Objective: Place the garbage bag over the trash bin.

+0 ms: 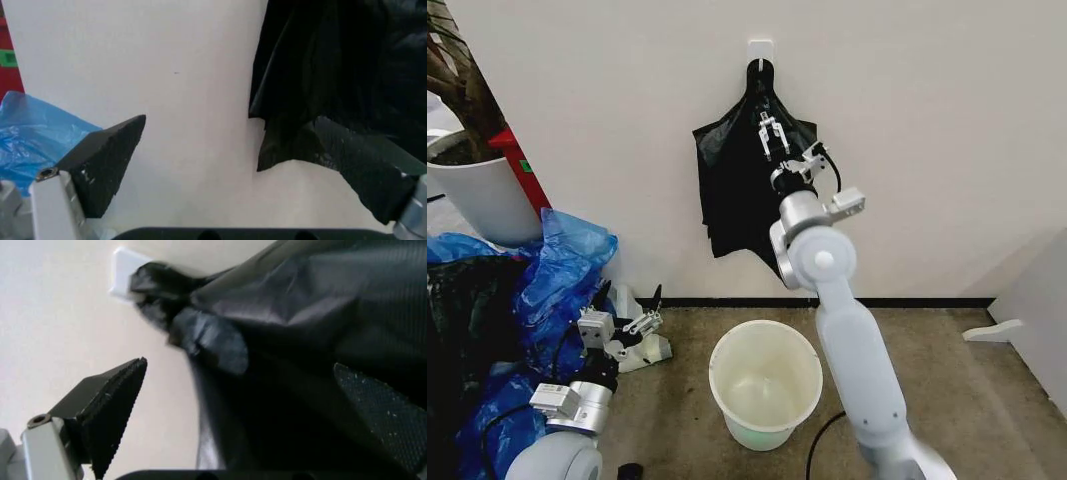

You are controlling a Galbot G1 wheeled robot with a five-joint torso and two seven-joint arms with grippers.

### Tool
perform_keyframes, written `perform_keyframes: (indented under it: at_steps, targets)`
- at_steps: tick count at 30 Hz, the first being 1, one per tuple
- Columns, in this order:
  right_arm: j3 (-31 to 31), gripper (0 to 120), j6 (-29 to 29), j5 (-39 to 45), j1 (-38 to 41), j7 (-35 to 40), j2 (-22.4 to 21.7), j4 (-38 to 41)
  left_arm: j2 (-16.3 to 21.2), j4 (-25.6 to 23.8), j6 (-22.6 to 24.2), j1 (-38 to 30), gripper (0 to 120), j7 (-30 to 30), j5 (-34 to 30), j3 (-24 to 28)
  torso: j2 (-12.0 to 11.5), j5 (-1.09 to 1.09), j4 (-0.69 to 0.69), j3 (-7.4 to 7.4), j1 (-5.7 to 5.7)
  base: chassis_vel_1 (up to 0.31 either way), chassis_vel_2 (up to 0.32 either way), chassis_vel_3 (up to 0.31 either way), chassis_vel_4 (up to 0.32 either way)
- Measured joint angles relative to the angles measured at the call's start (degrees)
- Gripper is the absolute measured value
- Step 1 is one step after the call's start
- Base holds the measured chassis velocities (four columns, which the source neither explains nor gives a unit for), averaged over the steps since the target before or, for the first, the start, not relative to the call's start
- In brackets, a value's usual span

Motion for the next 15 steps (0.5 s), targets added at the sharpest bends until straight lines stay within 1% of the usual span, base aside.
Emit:
perform_keyframes:
  at_steps: [7,15]
  targets:
    - [0.82,100,0.10,0.09,2.68,-0.97,0.13,-4.30,0.18,-0.25,0.62,-0.49,100,0.01,-0.25,0.00,0.00,0.00,0.00,0.00,0.00,0.000,0.000,0.000,0.000]
    - [0.48,100,-0.21,0.88,3.99,-1.19,0.09,-4.59,0.15,0.08,0.66,-0.58,100,0.45,-0.32,0.02,0.00,0.00,0.00,-0.01,0.00,0.000,0.000,0.000,0.000]
